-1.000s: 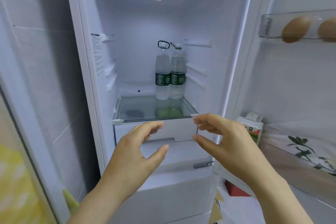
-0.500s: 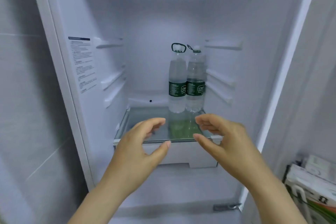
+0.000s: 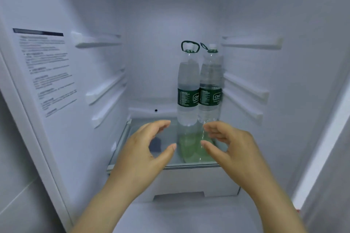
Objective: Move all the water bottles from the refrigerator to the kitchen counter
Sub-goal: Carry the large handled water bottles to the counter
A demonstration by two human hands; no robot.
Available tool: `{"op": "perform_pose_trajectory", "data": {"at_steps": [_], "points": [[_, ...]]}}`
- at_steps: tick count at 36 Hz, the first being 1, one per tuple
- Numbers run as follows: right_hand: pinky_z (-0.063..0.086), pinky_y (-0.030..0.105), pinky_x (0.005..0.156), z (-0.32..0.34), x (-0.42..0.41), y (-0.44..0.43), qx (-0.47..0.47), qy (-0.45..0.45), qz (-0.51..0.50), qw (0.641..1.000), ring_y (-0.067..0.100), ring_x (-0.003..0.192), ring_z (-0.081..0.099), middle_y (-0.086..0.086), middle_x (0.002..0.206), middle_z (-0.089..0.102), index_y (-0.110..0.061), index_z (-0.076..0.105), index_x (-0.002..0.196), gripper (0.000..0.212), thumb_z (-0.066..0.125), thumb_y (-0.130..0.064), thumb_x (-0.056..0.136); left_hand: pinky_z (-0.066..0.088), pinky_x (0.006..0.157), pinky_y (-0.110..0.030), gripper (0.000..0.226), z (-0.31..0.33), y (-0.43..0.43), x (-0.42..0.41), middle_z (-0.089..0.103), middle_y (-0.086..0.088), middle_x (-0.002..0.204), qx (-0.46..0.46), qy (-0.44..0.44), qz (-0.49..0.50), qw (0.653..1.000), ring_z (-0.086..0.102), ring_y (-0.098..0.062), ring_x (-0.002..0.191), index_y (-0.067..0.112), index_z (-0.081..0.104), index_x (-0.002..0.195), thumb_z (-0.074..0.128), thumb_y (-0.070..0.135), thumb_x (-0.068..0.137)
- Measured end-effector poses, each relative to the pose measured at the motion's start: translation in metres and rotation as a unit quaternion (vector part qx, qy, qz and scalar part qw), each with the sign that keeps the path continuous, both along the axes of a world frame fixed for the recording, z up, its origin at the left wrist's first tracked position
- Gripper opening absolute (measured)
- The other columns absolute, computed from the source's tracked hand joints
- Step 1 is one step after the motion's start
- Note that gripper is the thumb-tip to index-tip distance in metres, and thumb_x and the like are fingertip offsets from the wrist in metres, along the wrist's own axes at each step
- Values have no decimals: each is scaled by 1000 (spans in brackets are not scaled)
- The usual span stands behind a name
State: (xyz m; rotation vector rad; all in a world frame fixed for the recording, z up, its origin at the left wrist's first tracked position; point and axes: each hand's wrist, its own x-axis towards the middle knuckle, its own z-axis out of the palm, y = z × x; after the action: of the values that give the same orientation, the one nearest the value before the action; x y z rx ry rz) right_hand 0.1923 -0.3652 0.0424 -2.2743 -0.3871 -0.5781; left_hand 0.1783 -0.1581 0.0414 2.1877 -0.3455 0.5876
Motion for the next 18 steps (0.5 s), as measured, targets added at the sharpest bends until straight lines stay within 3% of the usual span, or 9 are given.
{"op": "perform_pose_trajectory", "data": {"at_steps": [3, 7, 11, 15, 18], "points": [[51, 26, 92, 3, 15, 2, -12, -3, -16, 1000, -5, 100, 60, -16, 105, 68, -27, 64, 117, 35, 71, -31, 83, 37, 96, -7, 42, 3, 4, 19, 55, 28, 116, 15, -8, -4, 1000, 49, 13, 112, 35, 57, 121, 71, 29, 81], [50, 25, 93, 9, 35, 6, -25, -4, -39, 999, -2, 101, 61, -13, 108, 68, -26, 64, 118, 36, 71, -31, 83, 32, 82, 5, 43, 6, 8, 45, 48, 37, 113, 17, -13, -8, 1000, 47, 20, 101, 38, 55, 122, 68, 29, 81], [50, 25, 92, 11, 51, 11, -33, -3, -57, 998, -1, 100, 61, -16, 109, 67, -28, 63, 118, 37, 70, -32, 83, 34, 89, 0, 43, 5, 10, 68, 49, 35, 109, 13, -26, -16, 999, 44, 25, 98, 36, 56, 121, 70, 27, 81], [50, 23, 92, 11, 66, 14, -44, 0, -65, 997, -3, 101, 60, -18, 110, 65, -30, 61, 120, 38, 69, -34, 83, 39, 102, -22, 44, 5, 10, 88, 55, 23, 117, 4, -21, -18, 1000, 49, 4, 113, 33, 56, 123, 69, 27, 82], [49, 25, 95, 11, 79, 16, -45, 7, -64, 997, -4, 102, 59, -19, 112, 64, -30, 60, 121, 39, 68, -34, 84, 38, 99, -14, 44, 2, 10, 102, 55, 23, 117, -5, -25, -17, 1000, 49, 10, 109, 32, 56, 123, 68, 28, 81]]}}
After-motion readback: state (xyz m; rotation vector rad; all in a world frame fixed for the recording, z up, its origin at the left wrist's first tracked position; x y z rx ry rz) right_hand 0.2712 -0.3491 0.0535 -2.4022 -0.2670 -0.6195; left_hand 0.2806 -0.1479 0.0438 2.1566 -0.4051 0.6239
